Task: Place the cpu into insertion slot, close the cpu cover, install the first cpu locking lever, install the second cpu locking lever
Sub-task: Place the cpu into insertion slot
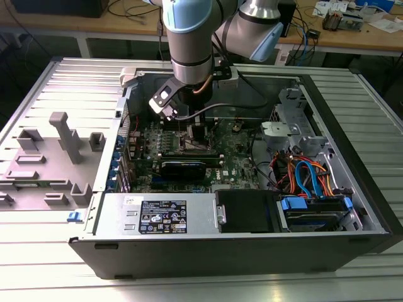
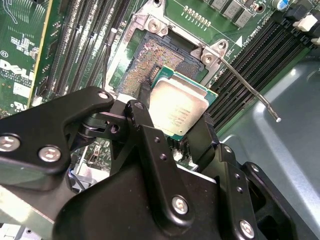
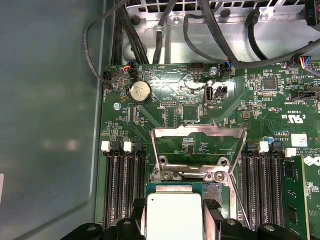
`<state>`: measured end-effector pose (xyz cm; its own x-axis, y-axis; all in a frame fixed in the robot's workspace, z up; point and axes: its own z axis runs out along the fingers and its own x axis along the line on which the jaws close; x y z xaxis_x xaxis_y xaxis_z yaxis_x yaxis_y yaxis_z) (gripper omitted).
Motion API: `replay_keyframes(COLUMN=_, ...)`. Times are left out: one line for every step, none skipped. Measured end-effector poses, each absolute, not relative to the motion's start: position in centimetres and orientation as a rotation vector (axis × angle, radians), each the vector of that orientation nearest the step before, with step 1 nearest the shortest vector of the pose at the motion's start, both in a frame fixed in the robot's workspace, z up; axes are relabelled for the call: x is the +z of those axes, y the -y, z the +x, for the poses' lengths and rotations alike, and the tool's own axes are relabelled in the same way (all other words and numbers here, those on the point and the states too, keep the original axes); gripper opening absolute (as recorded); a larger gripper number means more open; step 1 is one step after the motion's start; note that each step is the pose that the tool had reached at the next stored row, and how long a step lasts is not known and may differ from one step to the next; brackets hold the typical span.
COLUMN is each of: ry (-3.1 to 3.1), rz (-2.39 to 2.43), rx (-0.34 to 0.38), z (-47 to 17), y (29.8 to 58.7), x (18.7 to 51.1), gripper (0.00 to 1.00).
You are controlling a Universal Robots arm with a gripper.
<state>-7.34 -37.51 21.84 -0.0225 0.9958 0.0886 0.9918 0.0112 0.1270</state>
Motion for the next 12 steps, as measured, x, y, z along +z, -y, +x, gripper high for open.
replay_keyframes(ry=-2.215, rz=2.178, rx=0.239, z=-7.34, y=37.50, x=21.84, gripper=0.54)
replay_keyframes(ry=-2.216, rz=2.179, rx=0.240, z=-7.34, y=37.50, x=21.84, gripper=0.54)
replay_keyframes(ry=-2.216, rz=2.179, rx=0.240, z=-7.35, y=37.50, x=21.84, gripper=0.54)
replay_keyframes(ry=-2.216, rz=2.179, rx=0.241, z=-7.34, y=37.50, x=21.84, gripper=0.54)
replay_keyframes(ry=-2.216, rz=2.179, rx=0.242, z=-7.34, y=37.50, x=21.84, gripper=0.54)
replay_keyframes(ry=-2.216, rz=2.180, rx=0.242, z=-7.34, y=37.50, x=21.84, gripper=0.54)
replay_keyframes(ry=-2.217, rz=2.180, rx=0.244, z=-7.34, y=37.51, x=21.84, gripper=0.54)
replay_keyframes(ry=-2.217, rz=2.181, rx=0.245, z=-7.34, y=37.51, x=21.84, gripper=0.54)
replay_keyframes(ry=-2.218, rz=2.181, rx=0.246, z=-7.34, y=37.50, x=21.84, gripper=0.54)
replay_keyframes(ry=-2.218, rz=2.181, rx=0.246, z=-7.34, y=37.50, x=21.84, gripper=0.54)
replay_keyframes(ry=-2.218, rz=2.182, rx=0.247, z=-7.34, y=37.50, x=21.84, gripper=0.54)
replay_keyframes(ry=-2.218, rz=2.182, rx=0.248, z=-7.34, y=37.51, x=21.84, gripper=0.54)
